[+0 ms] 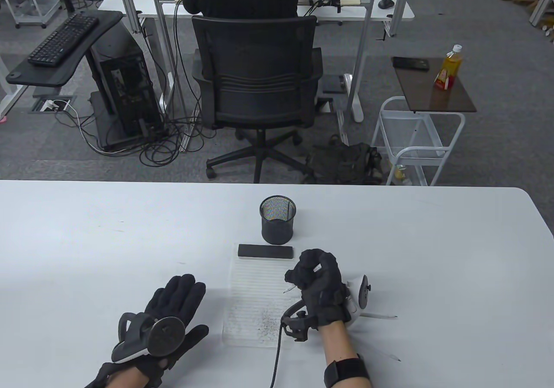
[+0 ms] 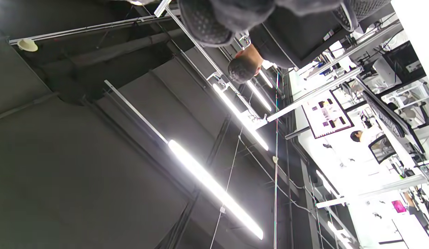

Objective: Press to extend mechanical pencil leads

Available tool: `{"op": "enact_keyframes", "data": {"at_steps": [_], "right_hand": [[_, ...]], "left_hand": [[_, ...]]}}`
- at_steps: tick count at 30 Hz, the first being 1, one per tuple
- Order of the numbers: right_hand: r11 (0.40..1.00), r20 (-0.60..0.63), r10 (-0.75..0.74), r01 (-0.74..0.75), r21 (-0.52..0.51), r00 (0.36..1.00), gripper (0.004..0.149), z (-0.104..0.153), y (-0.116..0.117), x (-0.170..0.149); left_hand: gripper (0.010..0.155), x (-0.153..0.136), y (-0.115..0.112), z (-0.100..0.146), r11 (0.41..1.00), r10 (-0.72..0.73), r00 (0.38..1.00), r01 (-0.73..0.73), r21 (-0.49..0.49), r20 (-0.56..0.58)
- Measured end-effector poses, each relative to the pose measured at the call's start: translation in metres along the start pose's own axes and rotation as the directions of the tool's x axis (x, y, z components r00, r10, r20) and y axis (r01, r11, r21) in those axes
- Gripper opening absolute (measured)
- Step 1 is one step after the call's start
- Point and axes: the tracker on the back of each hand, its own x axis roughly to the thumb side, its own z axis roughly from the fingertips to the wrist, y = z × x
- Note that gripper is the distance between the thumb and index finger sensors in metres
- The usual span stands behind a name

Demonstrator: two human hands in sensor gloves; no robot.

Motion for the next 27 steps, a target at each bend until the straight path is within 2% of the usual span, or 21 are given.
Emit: {"op": "enact_keyframes", "data": {"at_steps": [3,7,9,12,22,27], "right_hand": [[0.999,-0.009,0.043,-0.043,-0.017,0.999,0.063,0.001,-0.002,-0.002],[0.994,-0.014,0.108,-0.108,-0.026,0.994,0.054,0.003,-0.006,-0.004],[0.997,-0.015,0.076,-0.076,-0.029,0.997,0.059,0.004,-0.007,-0.007],[0.992,-0.026,0.124,-0.124,-0.018,0.992,0.065,0.005,-0.008,-0.010],[0.987,-0.023,0.151,-0.152,-0.049,0.988,0.055,0.006,-0.012,-0.014],[0.987,-0.017,0.154,-0.155,-0.054,0.988,0.054,0.007,-0.013,-0.014]], "left_hand": [[0.087,0.000,0.000,0.000,1.000,-0.008,1.000,0.008,-0.003,0.002],[0.088,0.001,0.000,0.000,1.000,-0.005,1.000,0.005,0.001,0.003],[0.087,0.001,-0.001,-0.001,1.000,-0.008,1.000,0.008,-0.003,0.003],[0.087,0.001,-0.001,-0.001,1.000,-0.004,1.000,0.004,-0.004,0.003],[0.087,0.002,-0.002,-0.001,1.000,-0.009,1.000,0.009,-0.009,0.005],[0.087,0.002,-0.002,-0.001,1.000,-0.012,1.000,0.012,-0.009,0.005]]}}
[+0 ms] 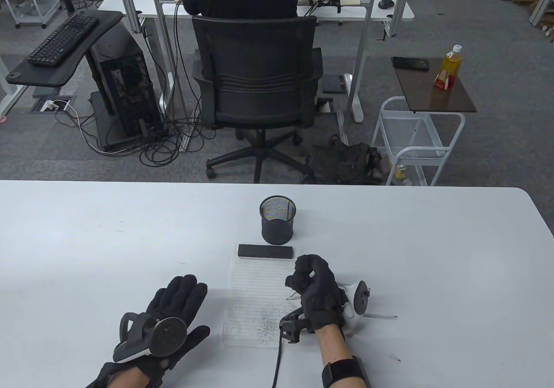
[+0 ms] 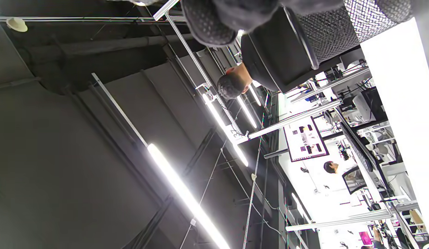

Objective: Press to extend mechanical pencil leads

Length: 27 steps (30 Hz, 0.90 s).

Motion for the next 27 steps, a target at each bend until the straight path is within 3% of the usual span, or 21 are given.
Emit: {"op": "enact_keyframes", "data": {"at_steps": [27], "right_hand": [[0.998,0.006,0.057,-0.057,0.007,0.998,0.054,-0.0001,0.0020,-0.0033]], "left_hand": [[0.087,0.0000,-0.0010,-0.0005,1.000,0.001,1.000,-0.001,-0.001,0.001]]}}
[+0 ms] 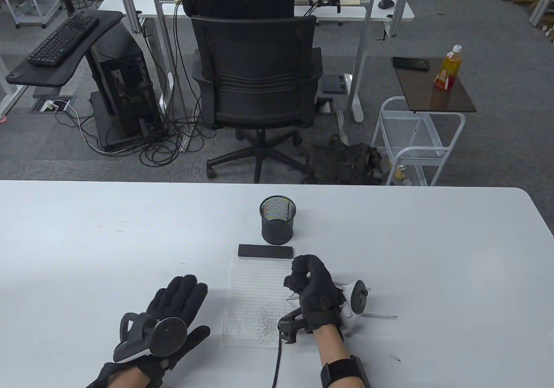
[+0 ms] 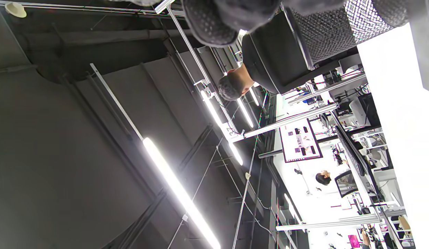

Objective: Press to extend mechanical pencil leads

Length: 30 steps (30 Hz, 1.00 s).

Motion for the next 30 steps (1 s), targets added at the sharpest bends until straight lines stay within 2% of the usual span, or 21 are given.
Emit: {"op": "enact_keyframes", "data": {"at_steps": [18,20,22,24,27,28,29,30], "right_hand": [[1.000,-0.005,0.007,-0.007,0.004,1.000,0.054,0.000,0.001,-0.001],[0.999,0.014,-0.017,0.016,0.036,1.000,0.058,-0.002,0.003,0.002],[0.996,0.021,-0.030,0.028,0.086,0.999,0.064,-0.006,0.008,0.018],[0.990,0.028,-0.012,0.008,0.140,1.000,0.064,-0.010,0.015,0.035],[0.980,-0.013,0.109,-0.105,0.171,0.994,0.058,-0.015,0.018,0.062],[0.958,-0.028,0.247,-0.240,0.155,0.969,0.055,-0.016,0.015,0.075],[0.936,-0.034,0.325,-0.316,0.154,0.945,0.054,-0.018,0.011,0.081],[0.895,-0.046,0.428,-0.416,0.164,0.903,0.054,-0.019,0.005,0.091]], "left_hand": [[0.087,0.000,-0.001,0.000,1.000,-0.004,1.000,0.003,-0.005,-0.001],[0.088,0.000,-0.001,0.000,1.000,-0.005,1.000,0.005,-0.005,-0.003],[0.087,-0.001,0.000,0.001,1.000,0.004,1.000,-0.004,0.001,-0.003],[0.087,-0.002,0.000,0.000,1.000,-0.001,1.000,0.001,-0.001,-0.003],[0.087,-0.002,0.000,0.000,1.000,-0.002,1.000,0.002,-0.005,-0.004],[0.087,-0.002,0.000,0.000,1.000,0.000,1.000,0.000,-0.004,-0.003],[0.087,-0.001,0.000,0.000,1.000,-0.002,1.000,0.002,-0.002,-0.002],[0.088,-0.001,0.000,0.000,1.000,-0.005,1.000,0.005,0.000,0.000]]}}
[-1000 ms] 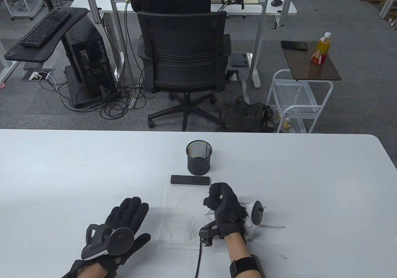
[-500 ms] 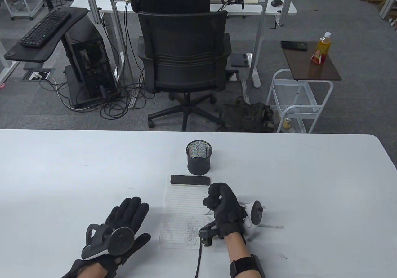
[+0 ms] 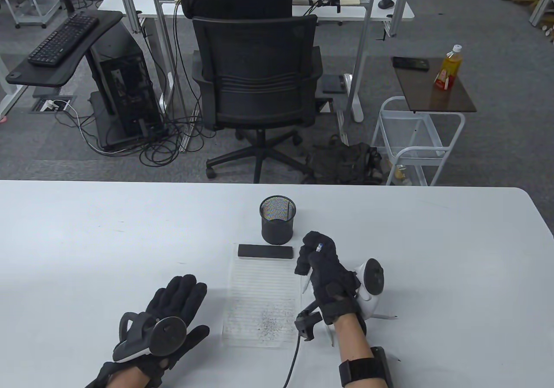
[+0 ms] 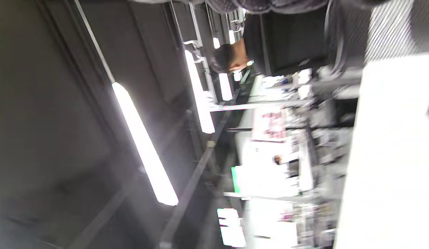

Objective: Press to extend mechanical pencil leads

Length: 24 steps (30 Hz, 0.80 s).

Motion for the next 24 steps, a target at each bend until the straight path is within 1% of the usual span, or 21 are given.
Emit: {"op": "enact_keyframes", "data": {"at_steps": [1,3,5,6,7,8,10,11,12,14,15,17,19,22,24], "right_hand": [[0.996,-0.026,0.085,-0.085,-0.002,0.996,0.053,-0.001,-0.009,0.004],[0.967,-0.105,0.255,-0.256,0.000,0.961,0.053,-0.003,-0.028,0.008],[0.914,-0.208,0.400,-0.404,0.024,0.893,0.053,-0.006,-0.050,0.009],[0.897,-0.247,0.436,-0.441,0.037,0.866,0.053,-0.008,-0.057,0.009],[0.869,-0.329,0.481,-0.492,0.054,0.813,0.052,-0.009,-0.068,0.007],[0.853,-0.378,0.505,-0.516,0.080,0.776,0.052,-0.011,-0.076,0.005],[0.815,-0.472,0.543,-0.571,0.096,0.695,0.053,-0.016,-0.090,-0.001],[0.806,-0.479,0.553,-0.583,0.102,0.682,0.053,-0.017,-0.092,-0.002],[0.762,-0.503,0.599,-0.637,0.120,0.622,0.053,-0.022,-0.097,-0.005],[0.657,-0.503,0.697,-0.736,0.163,0.511,0.056,-0.030,-0.100,-0.009],[0.592,-0.501,0.747,-0.780,0.204,0.436,0.056,-0.034,-0.101,-0.012],[0.488,-0.505,0.806,-0.830,0.272,0.309,0.058,-0.043,-0.100,-0.021],[0.412,-0.507,0.833,-0.860,0.302,0.221,0.059,-0.049,-0.099,-0.029],[0.355,-0.511,0.847,-0.873,0.336,0.147,0.059,-0.054,-0.101,-0.041],[0.300,-0.505,0.859,-0.883,0.360,0.086,0.057,-0.056,-0.101,-0.048]], "left_hand": [[0.088,0.000,0.000,0.000,1.000,-0.001,1.000,0.001,0.001,0.000],[0.087,-0.001,0.000,-0.001,1.000,-0.003,1.000,0.003,0.000,-0.001],[0.087,-0.002,-0.001,-0.001,1.000,-0.005,1.000,0.005,-0.006,-0.003],[0.087,-0.002,-0.002,-0.001,1.000,-0.006,1.000,0.006,-0.007,-0.004],[0.087,-0.002,-0.002,-0.001,1.000,-0.008,1.000,0.008,-0.008,-0.004],[0.087,-0.002,-0.001,-0.001,1.000,-0.009,1.000,0.009,-0.005,-0.005],[0.088,-0.002,-0.001,0.000,1.000,-0.007,1.000,0.007,-0.001,-0.005],[0.087,-0.002,-0.001,0.000,1.000,-0.008,1.000,0.008,0.001,-0.005],[0.087,-0.002,-0.001,0.000,1.000,-0.009,1.000,0.009,0.002,-0.004],[0.088,-0.002,-0.001,0.000,1.000,-0.010,1.000,0.010,0.003,-0.003],[0.087,-0.002,-0.001,0.000,1.000,-0.010,1.000,0.010,0.002,-0.004],[0.087,-0.002,-0.001,0.000,1.000,-0.010,1.000,0.010,0.001,-0.006],[0.087,-0.002,-0.001,0.000,1.000,-0.010,1.000,0.010,-0.001,-0.007],[0.087,-0.001,-0.001,0.001,1.000,-0.012,1.000,0.012,-0.003,-0.007],[0.087,-0.001,-0.001,0.000,1.000,-0.009,1.000,0.009,-0.001,-0.005]]}}
